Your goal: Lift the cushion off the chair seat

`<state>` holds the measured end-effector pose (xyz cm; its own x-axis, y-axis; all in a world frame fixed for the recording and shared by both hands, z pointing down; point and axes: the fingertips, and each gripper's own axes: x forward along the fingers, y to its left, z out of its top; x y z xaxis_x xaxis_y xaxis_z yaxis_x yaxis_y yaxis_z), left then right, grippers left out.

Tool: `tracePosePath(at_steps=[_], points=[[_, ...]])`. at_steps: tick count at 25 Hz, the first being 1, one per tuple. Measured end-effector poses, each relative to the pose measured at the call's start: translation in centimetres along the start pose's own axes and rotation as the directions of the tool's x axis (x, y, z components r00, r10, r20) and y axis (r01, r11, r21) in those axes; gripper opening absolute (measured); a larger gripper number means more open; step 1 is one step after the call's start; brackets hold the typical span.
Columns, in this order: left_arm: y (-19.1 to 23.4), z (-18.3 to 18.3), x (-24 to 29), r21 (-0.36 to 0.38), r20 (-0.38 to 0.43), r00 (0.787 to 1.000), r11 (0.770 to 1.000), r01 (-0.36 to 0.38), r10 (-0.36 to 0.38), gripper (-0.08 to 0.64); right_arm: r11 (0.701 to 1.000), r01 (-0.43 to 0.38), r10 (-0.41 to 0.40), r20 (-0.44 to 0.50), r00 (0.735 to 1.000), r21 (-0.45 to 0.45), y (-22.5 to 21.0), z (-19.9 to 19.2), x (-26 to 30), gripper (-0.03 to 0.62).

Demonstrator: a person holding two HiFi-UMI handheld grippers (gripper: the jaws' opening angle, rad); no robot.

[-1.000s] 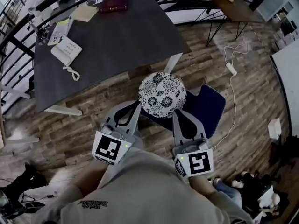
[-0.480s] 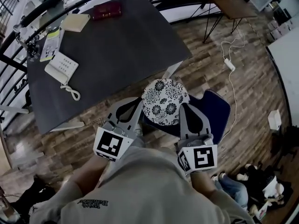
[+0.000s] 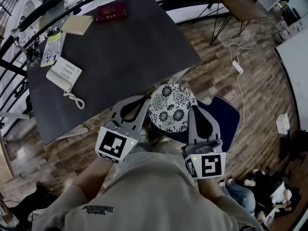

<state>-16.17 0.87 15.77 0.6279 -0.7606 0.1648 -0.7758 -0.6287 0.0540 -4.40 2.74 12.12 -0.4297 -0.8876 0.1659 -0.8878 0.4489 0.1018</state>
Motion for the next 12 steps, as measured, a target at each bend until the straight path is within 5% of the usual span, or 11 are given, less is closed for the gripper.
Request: tracePosePath(at_steps=[12], points=[[-3.4, 0.9, 2.4, 0.034, -0.001, 1.000, 0.999, 0.011, -0.011, 0.005, 0.999, -0.022, 0.022, -0.005, 1.000, 0.038, -3.8, -1.3, -0.2, 0.003]])
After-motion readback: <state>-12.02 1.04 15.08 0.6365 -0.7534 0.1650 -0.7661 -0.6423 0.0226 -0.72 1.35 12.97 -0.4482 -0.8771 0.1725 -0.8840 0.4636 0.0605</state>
